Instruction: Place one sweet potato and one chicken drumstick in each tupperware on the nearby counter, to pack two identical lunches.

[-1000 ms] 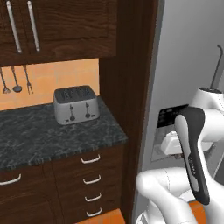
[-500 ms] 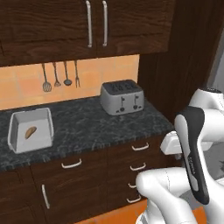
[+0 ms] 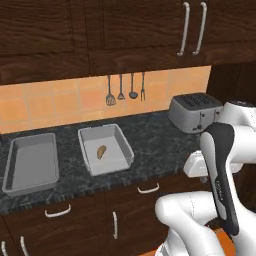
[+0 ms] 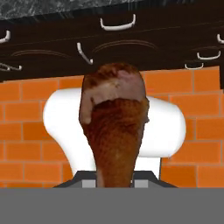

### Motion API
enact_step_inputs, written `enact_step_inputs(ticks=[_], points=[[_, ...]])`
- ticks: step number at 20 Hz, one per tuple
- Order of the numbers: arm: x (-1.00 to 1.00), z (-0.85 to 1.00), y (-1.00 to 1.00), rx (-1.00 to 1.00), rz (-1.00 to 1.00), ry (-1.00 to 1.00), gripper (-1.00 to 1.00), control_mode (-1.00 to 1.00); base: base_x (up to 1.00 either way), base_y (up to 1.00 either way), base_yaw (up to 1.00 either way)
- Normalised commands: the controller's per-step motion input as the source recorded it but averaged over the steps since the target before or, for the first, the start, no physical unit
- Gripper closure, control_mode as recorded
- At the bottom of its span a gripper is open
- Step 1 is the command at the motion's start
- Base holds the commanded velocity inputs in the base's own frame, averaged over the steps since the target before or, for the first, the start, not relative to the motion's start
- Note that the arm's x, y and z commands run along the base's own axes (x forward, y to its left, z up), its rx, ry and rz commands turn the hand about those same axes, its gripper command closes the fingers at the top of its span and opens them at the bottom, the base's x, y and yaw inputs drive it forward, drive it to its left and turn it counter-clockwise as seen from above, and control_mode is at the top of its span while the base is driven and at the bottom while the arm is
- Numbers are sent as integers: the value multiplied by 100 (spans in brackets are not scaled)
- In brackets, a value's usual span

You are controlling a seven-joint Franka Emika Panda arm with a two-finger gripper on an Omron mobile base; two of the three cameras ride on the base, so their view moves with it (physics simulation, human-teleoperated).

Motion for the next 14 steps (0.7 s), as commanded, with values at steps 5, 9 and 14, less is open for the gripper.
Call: enact_step_inputs(ticks=[5,9,14], points=[[6,0,20,-3,0,3,100,-100,27,80,1],[76,-9,52,-7,0,6,100,-100,0,0,0],[100,-8,2,-2,-7,2,100,-100,0,0,0]])
